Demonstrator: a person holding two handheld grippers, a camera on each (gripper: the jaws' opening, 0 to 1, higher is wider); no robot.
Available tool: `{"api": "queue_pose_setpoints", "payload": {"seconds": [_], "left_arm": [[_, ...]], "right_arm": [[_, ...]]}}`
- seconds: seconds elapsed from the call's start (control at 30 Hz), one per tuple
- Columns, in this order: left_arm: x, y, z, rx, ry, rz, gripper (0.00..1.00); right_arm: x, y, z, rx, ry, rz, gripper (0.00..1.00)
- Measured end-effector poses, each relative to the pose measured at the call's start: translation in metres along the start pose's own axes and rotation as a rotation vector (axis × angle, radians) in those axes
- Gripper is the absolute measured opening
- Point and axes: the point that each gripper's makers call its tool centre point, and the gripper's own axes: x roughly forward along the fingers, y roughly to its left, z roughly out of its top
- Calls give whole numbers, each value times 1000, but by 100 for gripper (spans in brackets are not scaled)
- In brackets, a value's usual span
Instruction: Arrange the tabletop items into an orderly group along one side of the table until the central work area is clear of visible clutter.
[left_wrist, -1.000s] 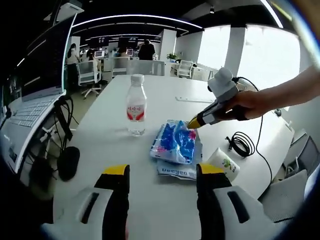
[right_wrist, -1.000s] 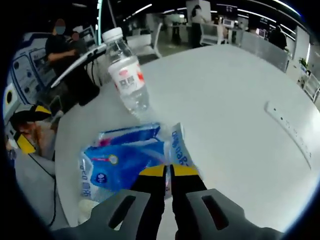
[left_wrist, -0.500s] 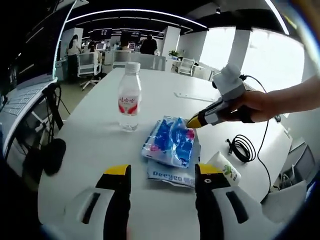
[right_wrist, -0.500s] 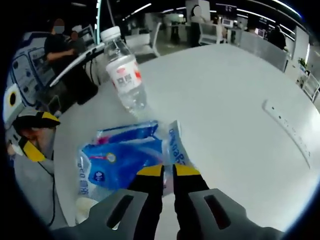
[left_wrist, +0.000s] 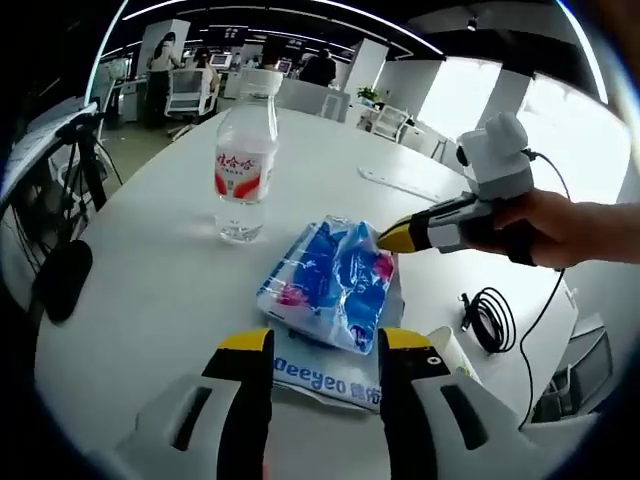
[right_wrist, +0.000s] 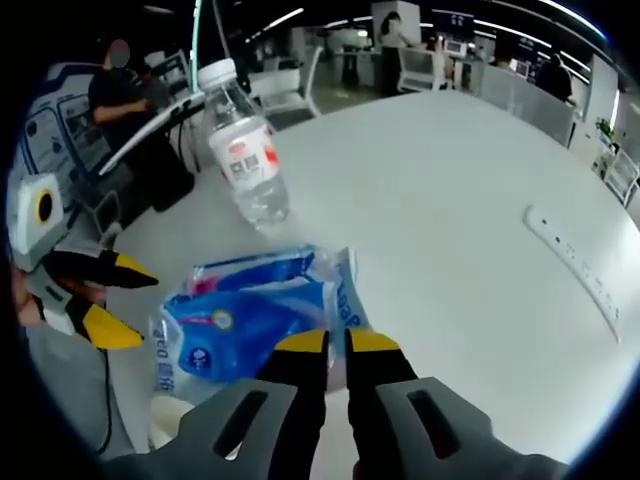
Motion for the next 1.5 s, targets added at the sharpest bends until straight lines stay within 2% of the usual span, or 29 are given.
{"api": "queue_pose_setpoints", "payload": {"seconds": [0.07, 0.13, 0.23, 0.7, 1.1, 1.3, 1.5], "left_arm": [[3, -3, -2, 5, 10, 0, 32], [6, 0, -6, 3, 30, 14, 30], [8, 0, -4, -27, 28, 10, 27], [10, 11, -1, -27, 41, 37, 3], [2, 4, 8, 5, 28, 25, 0], [-2, -8, 19, 45, 13, 4, 0], [0, -24, 29, 81, 0, -20, 0]], "right_arm": [[-1, 1, -1, 6, -2, 2, 2], [-3, 2, -3, 14, 1, 3, 1], [-8, 7, -5, 30, -6, 9, 1], [-12, 11, -19, 43, -4, 25, 0], [-31, 12, -21, 78, -46, -7, 0], [-50, 12, -22, 100, -87, -41, 0], [-69, 8, -31, 123, -117, -74, 0]]}}
